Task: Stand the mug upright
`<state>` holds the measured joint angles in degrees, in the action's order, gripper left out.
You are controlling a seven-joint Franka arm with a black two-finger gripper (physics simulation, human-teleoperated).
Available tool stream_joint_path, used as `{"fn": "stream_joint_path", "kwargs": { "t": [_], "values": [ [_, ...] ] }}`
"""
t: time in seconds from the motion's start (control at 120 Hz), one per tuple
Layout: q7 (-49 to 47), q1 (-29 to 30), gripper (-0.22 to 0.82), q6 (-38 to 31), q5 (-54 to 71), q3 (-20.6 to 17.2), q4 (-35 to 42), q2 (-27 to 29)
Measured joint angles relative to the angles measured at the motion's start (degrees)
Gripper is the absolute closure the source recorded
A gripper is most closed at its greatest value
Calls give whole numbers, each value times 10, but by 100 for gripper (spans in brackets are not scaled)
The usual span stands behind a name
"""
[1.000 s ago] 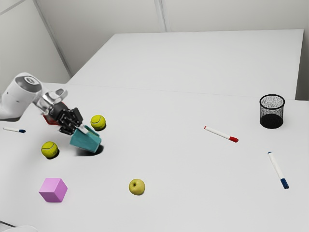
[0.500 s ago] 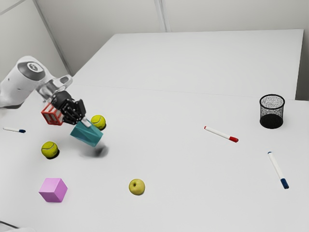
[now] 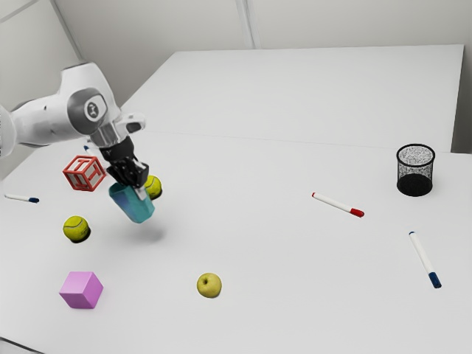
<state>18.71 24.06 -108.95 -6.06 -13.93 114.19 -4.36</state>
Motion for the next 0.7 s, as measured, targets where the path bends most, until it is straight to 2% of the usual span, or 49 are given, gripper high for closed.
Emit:
{"fn": "stream_joint_path", "kwargs": {
  "t": [0.25,0.7],
  "values": [
    [-5,-57,76,-78,100,-1,41,5],
    [-40,-86,75,-105,111,-10,42,-14]
  ]
}}
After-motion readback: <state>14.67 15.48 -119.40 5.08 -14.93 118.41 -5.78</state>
